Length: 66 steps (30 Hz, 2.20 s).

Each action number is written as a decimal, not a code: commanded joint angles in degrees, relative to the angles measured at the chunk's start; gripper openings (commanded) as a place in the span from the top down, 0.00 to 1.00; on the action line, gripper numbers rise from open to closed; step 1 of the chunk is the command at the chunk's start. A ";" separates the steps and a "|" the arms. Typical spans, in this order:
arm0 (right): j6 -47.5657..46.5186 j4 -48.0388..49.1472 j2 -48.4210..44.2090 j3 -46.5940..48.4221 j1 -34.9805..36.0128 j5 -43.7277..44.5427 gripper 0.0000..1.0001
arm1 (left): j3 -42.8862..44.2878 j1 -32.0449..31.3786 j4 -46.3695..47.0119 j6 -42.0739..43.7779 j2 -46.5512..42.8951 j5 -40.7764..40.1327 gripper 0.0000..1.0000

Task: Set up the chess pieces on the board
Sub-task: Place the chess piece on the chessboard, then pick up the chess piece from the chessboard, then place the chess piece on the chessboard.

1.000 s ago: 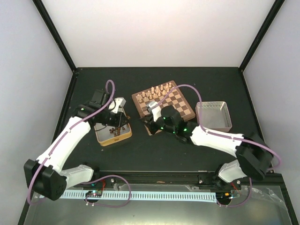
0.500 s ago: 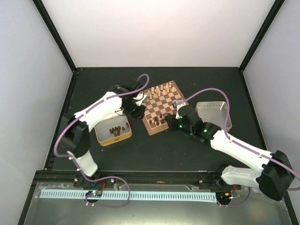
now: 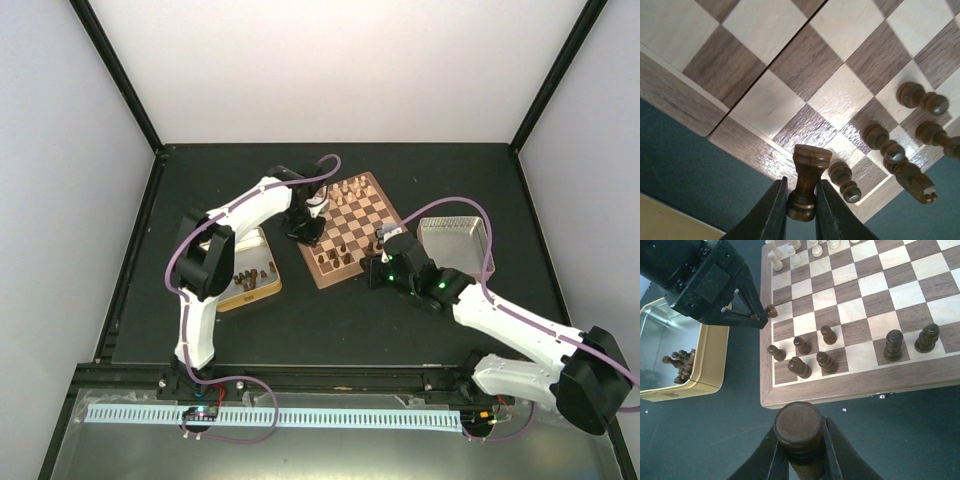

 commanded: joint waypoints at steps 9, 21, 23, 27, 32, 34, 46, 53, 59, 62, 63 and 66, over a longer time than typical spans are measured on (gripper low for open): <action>-0.62 2.30 1.86 0.07 -0.18 -0.48 0.99 | 4.70 -0.33 -4.52 0.46 2.39 -2.33 0.74; -0.45 1.68 1.76 0.05 -0.16 -0.33 0.99 | 3.63 -0.39 -2.11 -0.15 0.96 -1.09 0.74; -0.27 1.46 1.65 -0.04 -0.17 0.29 0.99 | 2.83 -0.35 -1.38 -0.36 0.63 -0.80 0.70; -0.12 1.55 1.17 -0.38 -0.22 0.85 0.99 | 1.53 -0.34 -0.40 -1.11 1.06 -1.09 0.67; -0.03 1.46 1.03 -0.65 -0.17 0.92 0.99 | 0.57 -0.36 1.15 -1.61 1.16 -1.05 0.70; -0.08 1.47 0.86 -0.66 -0.16 1.04 0.99 | 0.39 -0.38 1.80 -1.75 1.16 -1.08 0.73; -0.14 1.19 -0.53 -1.01 -0.15 1.94 0.99 | 0.23 -0.54 2.97 -2.21 -0.11 -2.70 0.90; 0.31 1.43 -1.83 -1.68 -0.20 2.48 0.99 | -3.86 -2.45 2.46 -3.35 -7.91 -3.59 0.91; 1.28 1.90 -2.42 -2.57 -0.20 2.43 0.99 | -8.28 -5.97 2.32 -5.96 -14.31 -5.28 0.91; 1.63 1.97 -2.62 -2.83 -0.16 2.64 0.99 | -10.44 -7.96 2.84 -7.63 -16.13 -6.09 0.91; 1.66 1.98 -2.62 -2.92 -0.15 2.73 0.99 | -11.12 -8.60 3.40 -8.24 -16.47 -6.02 0.91; 1.73 2.06 -2.71 -3.03 -0.22 3.45 0.99 | -12.79 -10.29 4.87 -9.32 -16.60 -5.51 0.91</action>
